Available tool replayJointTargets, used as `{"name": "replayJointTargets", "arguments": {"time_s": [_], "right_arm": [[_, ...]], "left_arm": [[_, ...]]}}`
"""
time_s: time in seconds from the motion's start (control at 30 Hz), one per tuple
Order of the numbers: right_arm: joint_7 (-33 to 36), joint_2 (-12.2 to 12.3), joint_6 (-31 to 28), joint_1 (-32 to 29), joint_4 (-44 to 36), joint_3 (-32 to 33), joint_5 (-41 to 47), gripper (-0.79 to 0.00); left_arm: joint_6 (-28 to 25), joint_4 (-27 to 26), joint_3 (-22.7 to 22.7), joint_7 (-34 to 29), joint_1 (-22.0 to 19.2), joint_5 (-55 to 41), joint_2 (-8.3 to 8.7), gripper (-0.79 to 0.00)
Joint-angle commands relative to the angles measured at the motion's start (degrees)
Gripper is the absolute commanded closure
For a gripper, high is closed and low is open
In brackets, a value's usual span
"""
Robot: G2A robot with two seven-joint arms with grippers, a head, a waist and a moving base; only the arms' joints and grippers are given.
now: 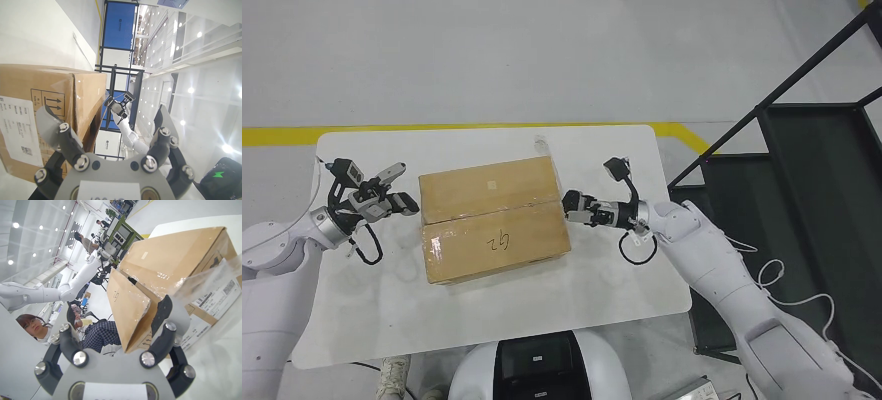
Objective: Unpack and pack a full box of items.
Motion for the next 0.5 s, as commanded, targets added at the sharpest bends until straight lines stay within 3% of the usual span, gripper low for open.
{"name": "replayJointTargets", "arguments": {"time_s": [0.0,0.47], "right_arm": [[0.0,0.1,0.0,-0.1,-0.7,-0.4,0.1,-0.785],[-0.8,3.0,-0.8,-0.9,-7.5,-5.0,7.1,-0.785]], "left_arm": [[0.0,0.1,-0.2,-0.1,0.1,0.0,0.01,-0.785],[-0.3,0.8,-0.6,-0.6,0.2,-0.6,-0.09,-0.785]]}}
